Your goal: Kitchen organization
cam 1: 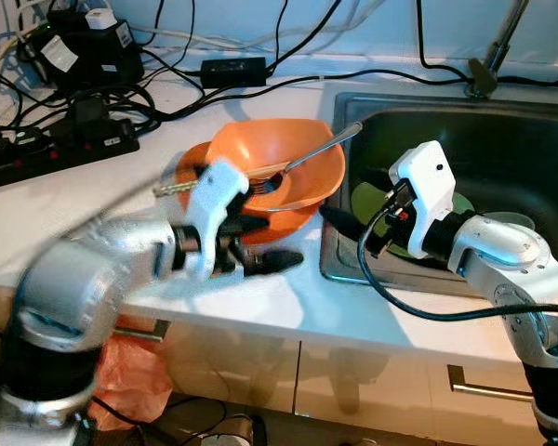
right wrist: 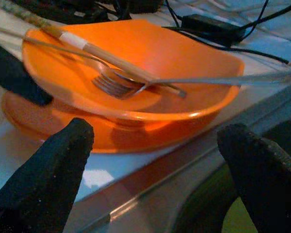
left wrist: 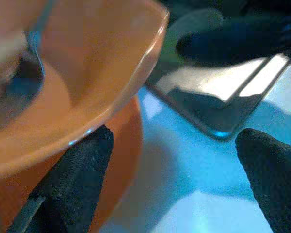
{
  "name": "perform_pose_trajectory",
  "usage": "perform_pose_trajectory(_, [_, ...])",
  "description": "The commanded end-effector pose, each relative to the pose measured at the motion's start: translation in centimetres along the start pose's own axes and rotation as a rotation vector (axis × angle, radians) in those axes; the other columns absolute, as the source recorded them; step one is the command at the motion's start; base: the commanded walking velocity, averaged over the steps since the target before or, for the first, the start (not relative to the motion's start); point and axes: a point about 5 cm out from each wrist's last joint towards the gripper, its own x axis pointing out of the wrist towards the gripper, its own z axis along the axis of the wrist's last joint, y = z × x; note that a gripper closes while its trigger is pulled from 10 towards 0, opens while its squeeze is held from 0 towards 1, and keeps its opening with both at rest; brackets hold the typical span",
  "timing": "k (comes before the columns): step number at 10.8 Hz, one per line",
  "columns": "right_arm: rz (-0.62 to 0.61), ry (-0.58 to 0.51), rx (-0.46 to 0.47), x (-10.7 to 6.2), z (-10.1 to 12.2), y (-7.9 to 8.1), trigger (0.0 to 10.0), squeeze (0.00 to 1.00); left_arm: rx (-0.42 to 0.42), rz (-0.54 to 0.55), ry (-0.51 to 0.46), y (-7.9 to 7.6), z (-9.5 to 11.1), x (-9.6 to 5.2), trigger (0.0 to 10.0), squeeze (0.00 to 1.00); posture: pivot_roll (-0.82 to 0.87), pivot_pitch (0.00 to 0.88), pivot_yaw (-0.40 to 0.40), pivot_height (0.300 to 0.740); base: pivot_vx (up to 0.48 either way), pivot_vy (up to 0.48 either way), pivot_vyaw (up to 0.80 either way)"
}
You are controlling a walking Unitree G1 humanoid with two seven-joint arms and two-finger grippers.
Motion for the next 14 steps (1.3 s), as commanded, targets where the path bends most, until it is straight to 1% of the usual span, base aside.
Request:
perform_pose_trajectory(1, [0.003, -0.017, -0.026, 0.1, 0.6, -0.3, 10.0, 0.00, 0.035, -0.010, -0.045, -0.1, 1.4, -0.8, 10.0, 0.00, 0.06, 0.057, 0.058, 0.740, 0.000, 0.000, 0.00])
perform_pose_trajectory(2, [0.001, -0.020, -0.030, 0.2, 0.6, -0.4, 10.0, 0.00, 0.044, -0.009, -0.068, 0.0, 2.1, -1.0, 10.0, 0.00, 0.06, 0.054, 0.058, 0.740, 0.000, 0.000, 0.00])
perform_pose_trajectory(3, [0.001, -0.021, -0.031, 0.2, 0.6, -0.4, 10.0, 0.00, 0.046, -0.011, -0.073, 0.0, 2.2, -1.1, 10.0, 0.00, 0.06, 0.054, 0.058, 0.740, 0.000, 0.000, 0.00])
perform_pose_trajectory(4, [0.000, -0.026, -0.036, 0.3, 0.7, -0.6, 10.0, 0.00, 0.065, -0.076, -0.111, -1.0, 3.1, -1.5, 10.0, 0.00, 0.06, 0.047, 0.053, 0.740, 0.000, 0.000, 0.00])
perform_pose_trajectory(5, [-0.002, -0.030, -0.043, 0.4, 0.8, -0.9, 10.0, 0.00, 0.081, -0.142, -0.167, -1.6, 4.3, -2.3, 10.0, 0.00, 0.06, 0.042, 0.047, 0.740, 0.000, 0.000, 0.00])
perform_pose_trajectory(6, [-0.004, -0.032, -0.045, 0.5, 0.9, -0.9, 10.0, 0.00, 0.074, -0.139, -0.191, -1.4, 4.7, -2.5, 10.0, 0.00, 0.06, 0.041, 0.046, 0.740, 0.000, 0.000, 0.00])
perform_pose_trajectory(7, [-0.025, -0.047, -0.041, 0.7, 1.2, -1.3, 10.0, 0.00, 0.103, -0.036, -0.276, 0.0, 5.8, -2.7, 10.0, 0.00, 0.06, 0.036, 0.041, 0.740, 0.000, 0.000, 0.00])
perform_pose_trajectory(8, [-0.047, -0.069, -0.033, 0.8, 1.5, -1.6, 10.0, 0.00, 0.106, 0.067, -0.371, 1.0, 6.7, -2.4, 10.0, 0.00, 0.05, 0.035, 0.039, 0.740, 0.000, 0.000, 0.00])
perform_pose_trajectory(9, [-0.071, -0.094, -0.021, 0.9, 1.8, -1.8, 10.0, 0.00, 0.098, 0.156, -0.432, 1.7, 7.1, -2.2, 10.0, 0.00, 0.05, 0.034, 0.038, 0.740, 0.000, 0.000, 0.00])
perform_pose_trajectory(10, [-0.124, -0.134, -0.012, 1.0, 2.3, -2.2, 10.0, 0.00, 0.126, 0.311, -0.517, 2.6, 7.2, -1.7, 10.0, 0.00, 0.05, 0.033, 0.035, 0.740, 0.000, 0.000, 0.00])
perform_pose_trajectory(11, [-0.172, -0.175, 0.004, 1.1, 2.8, -2.5, 10.0, 0.00, 0.085, 0.393, -0.574, 3.0, 6.4, -1.0, 10.0, 0.00, 0.04, 0.032, 0.034, 0.740, 0.000, 0.000, 0.00])
perform_pose_trajectory(12, [-0.262, -0.223, 0.028, 1.2, 3.2, -3.0, 10.0, 0.00, 0.015, 0.536, -0.648, 3.4, 4.8, -0.2, 10.0, 0.00, 0.04, 0.032, 0.031, 0.740, 0.000, 0.000, 0.00])
perform_pose_trajectory(13, [-0.334, -0.259, 0.031, 1.2, 3.4, -3.2, 10.0, 0.00, -0.016, 0.615, -0.684, 3.2, 3.5, 0.3, 10.0, 0.00, 0.03, 0.035, 0.027, 0.740, 0.000, 0.000, 0.00])
perform_pose_trajectory(14, [-0.385, -0.283, 0.050, 1.2, 3.5, -3.3, 10.0, 0.00, -0.005, 0.673, -0.691, 3.0, 2.5, 0.9, 10.0, 0.00, 0.02, 0.035, 0.026, 0.740, 0.000, 0.000, 0.00])
